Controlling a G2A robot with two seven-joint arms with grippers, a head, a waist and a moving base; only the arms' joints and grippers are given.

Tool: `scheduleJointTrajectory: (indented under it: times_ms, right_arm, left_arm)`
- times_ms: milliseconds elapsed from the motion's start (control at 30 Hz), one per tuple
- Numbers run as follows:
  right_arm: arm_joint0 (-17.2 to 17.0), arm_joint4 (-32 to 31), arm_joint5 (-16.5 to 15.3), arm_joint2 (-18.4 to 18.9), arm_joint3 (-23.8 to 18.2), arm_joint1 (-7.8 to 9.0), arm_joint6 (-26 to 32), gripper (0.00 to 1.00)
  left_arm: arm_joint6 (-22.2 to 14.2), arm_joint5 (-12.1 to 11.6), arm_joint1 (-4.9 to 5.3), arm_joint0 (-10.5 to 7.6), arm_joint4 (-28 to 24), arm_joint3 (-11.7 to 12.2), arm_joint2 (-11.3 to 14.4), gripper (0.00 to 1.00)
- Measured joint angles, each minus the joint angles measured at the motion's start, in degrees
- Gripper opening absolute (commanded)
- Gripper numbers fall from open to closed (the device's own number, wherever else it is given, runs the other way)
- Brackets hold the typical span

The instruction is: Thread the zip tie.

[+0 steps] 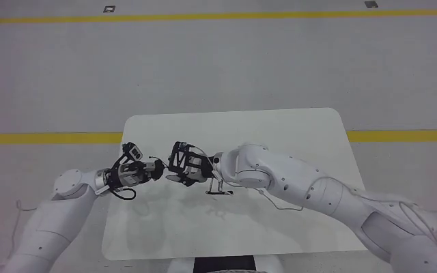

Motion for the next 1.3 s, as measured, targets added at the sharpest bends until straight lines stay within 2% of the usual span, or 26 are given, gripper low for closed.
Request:
scheduleJointTrajectory:
  times_ms: [100,200,300,500,933,1300]
  right_arm:
    - [-1.36,0.24,0.0,1.07,0.17,0.35,-0.04,0.25]
    - [-2.89,0.72,0.16,2.3,0.4,0.5,-0.1,0.16]
    - [-4.19,0.92,0.55,3.41,0.58,0.38,-0.17,0.14]
    - [-5.52,0.57,0.26,4.95,1.16,-0.37,0.15,0.22]
    - [-7.17,1.59,0.0,6.09,2.48,-1.69,-2.39,0.18]
    - [-6.07,1.84,0.0,4.95,2.63,-2.1,-2.62,0.14]
  left_arm:
    - [0.34,-0.1,-0.1,0.06,-0.61,-0.01,-0.14,0.0]
    - [0.36,-0.13,-0.19,0.09,-1.14,-0.1,-0.23,0.0]
    - [0.19,-0.19,-0.28,0.05,-1.36,-0.29,-0.27,0.0]
    - [0.01,-0.04,-0.44,0.02,-1.55,-0.65,-0.24,0.0]
    - [-0.99,-0.48,-0.7,0.38,-2.72,-0.48,-0.9,0.0]
    - [-1.09,-0.41,-0.91,0.55,-2.52,-0.1,-1.08,0.0]
